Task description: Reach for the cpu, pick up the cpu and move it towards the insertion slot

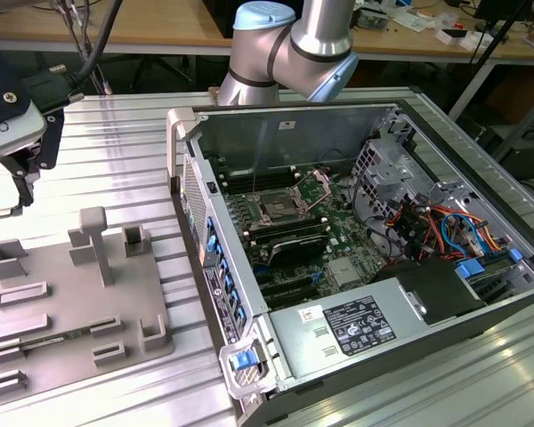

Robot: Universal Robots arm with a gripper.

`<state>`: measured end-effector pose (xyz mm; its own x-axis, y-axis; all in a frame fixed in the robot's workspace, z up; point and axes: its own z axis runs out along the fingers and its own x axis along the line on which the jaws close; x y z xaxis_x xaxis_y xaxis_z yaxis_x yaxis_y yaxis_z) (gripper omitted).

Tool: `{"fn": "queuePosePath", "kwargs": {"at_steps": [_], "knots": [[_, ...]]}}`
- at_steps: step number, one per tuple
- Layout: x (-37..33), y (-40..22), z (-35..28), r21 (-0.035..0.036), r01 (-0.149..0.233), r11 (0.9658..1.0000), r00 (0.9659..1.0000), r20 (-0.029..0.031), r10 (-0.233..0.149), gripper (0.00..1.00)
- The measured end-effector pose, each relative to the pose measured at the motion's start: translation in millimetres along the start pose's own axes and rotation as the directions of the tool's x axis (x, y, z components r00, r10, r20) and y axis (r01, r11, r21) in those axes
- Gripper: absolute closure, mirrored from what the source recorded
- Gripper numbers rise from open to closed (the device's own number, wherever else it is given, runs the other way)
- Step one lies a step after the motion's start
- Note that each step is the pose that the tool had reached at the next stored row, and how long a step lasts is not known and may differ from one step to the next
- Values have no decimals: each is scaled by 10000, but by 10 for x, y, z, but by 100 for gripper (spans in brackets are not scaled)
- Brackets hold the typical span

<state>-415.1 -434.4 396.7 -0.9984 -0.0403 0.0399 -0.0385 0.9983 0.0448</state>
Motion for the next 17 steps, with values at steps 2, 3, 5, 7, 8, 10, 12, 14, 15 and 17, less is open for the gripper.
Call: {"fn": "queuePosePath", "kwargs": {"at_steps": [2, 3, 5, 7, 8, 10, 12, 14, 15, 17], "knots": [[-23, -1, -1, 1, 0, 10000, 10000, -1, 0, 45], [-38, -1, -2, 1, 0, 10000, 10000, -1, 0, 45], [-52, -2, -3, 1, 0, 10000, 10000, -1, 0, 45], [-68, -3, -3, 0, 0, 10000, 10000, -1, 0, 45], [-80, -3, -4, 0, 0, 10000, 10000, -1, 0, 45], [-113, -5, -5, 0, 0, 10000, 10000, 0, 0, 45], [-155, -6, -6, 0, 1, 10000, 10000, 0, -1, 45], [-181, -7, -8, 0, 0, 10000, 10000, -1, 0, 45], [-198, -8, -9, 1, 1, 10000, 10000, -1, -1, 45], [-220, -9, -10, 1, 1, 10000, 10000, -1, -1, 45]]}}
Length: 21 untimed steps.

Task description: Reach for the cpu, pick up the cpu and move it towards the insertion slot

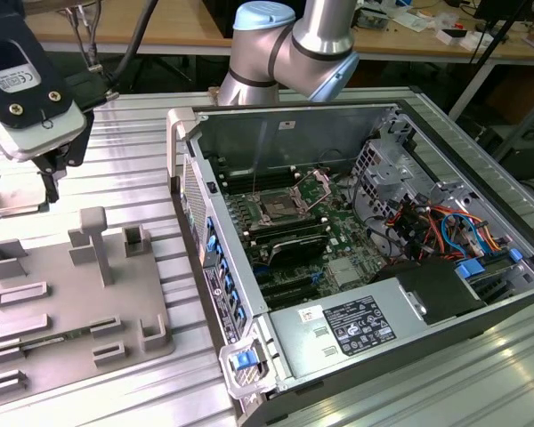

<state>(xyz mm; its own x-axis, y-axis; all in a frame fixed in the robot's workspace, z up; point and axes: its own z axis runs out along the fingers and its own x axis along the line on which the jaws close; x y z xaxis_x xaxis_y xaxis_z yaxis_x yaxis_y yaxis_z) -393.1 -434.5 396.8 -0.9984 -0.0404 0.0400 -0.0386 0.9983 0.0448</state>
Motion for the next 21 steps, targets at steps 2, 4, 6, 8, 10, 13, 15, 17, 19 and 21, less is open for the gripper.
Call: {"fn": "queuePosePath", "kwargs": {"at_steps": [2, 4, 6, 8, 10, 13, 15, 17, 19, 21], "knots": [[-36, -1, -1, 0, 0, 10000, 10000, 0, 0, 45], [-68, -3, -3, 0, 0, 10000, 10000, 0, 0, 45], [-84, -3, -3, 0, -1, 10000, 10000, 1, 1, 45], [-103, -4, -4, -1, 0, 10000, 10000, 1, 0, 45], [-134, -5, -6, 0, 0, 10000, 10000, 0, 0, 45], [-185, -7, -8, 0, -1, 10000, 10000, 0, 1, 45], [-219, -8, -9, -1, -1, 10000, 10000, 0, 1, 45], [-250, -10, -10, 0, 0, 10000, 10000, 0, 0, 45], [-290, -11, -12, -1, 0, 10000, 10000, 0, 0, 45], [-330, -13, -14, 0, 0, 10000, 10000, 0, 0, 45]]}}
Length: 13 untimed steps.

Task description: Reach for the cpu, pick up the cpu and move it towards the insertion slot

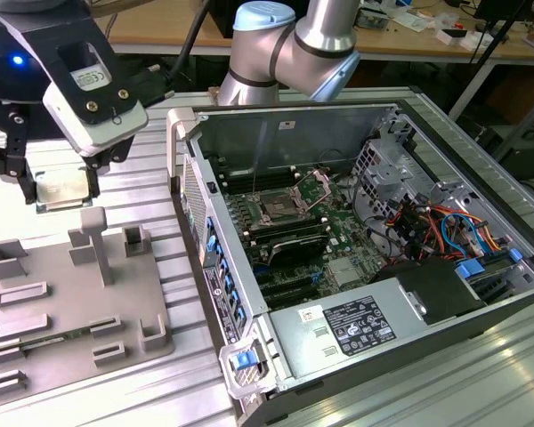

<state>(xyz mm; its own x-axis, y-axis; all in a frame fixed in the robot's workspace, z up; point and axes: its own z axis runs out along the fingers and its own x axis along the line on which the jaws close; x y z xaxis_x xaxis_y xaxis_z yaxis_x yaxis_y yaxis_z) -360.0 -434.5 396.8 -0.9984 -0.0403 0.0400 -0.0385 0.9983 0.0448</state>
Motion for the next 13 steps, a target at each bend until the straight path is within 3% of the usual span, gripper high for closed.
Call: {"fn": "queuePosePath", "kwargs": {"at_steps": [13], "knots": [[-300, -11, -12, -1, 0, 10000, 10000, 0, 0, 45]]}}
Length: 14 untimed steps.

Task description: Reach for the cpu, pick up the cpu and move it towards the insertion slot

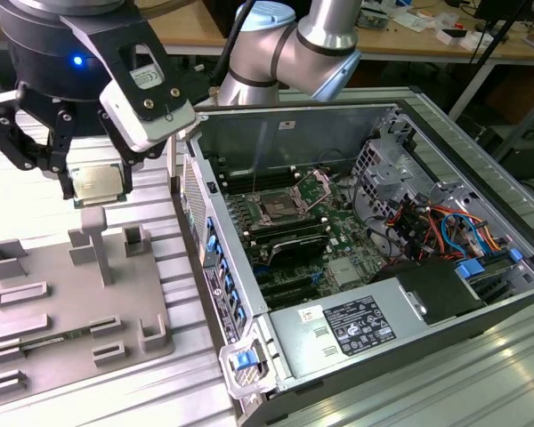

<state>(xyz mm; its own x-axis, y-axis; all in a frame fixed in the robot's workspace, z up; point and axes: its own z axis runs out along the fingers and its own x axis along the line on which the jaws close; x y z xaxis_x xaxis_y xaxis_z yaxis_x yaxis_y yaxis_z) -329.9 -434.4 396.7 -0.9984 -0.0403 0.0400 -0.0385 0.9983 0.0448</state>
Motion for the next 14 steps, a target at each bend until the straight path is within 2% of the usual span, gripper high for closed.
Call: {"fn": "queuePosePath", "kwargs": {"at_steps": [4, 8, 14], "knots": [[-39, -2, -1, 0, 0, 10000, 10000, 0, 0, 45], [-46, -2, -6, 0, 0, 10000, 10000, 0, 0, 45], [-75, -1, -50, 1, 1, 10000, 10000, 0, -1, 45]]}}
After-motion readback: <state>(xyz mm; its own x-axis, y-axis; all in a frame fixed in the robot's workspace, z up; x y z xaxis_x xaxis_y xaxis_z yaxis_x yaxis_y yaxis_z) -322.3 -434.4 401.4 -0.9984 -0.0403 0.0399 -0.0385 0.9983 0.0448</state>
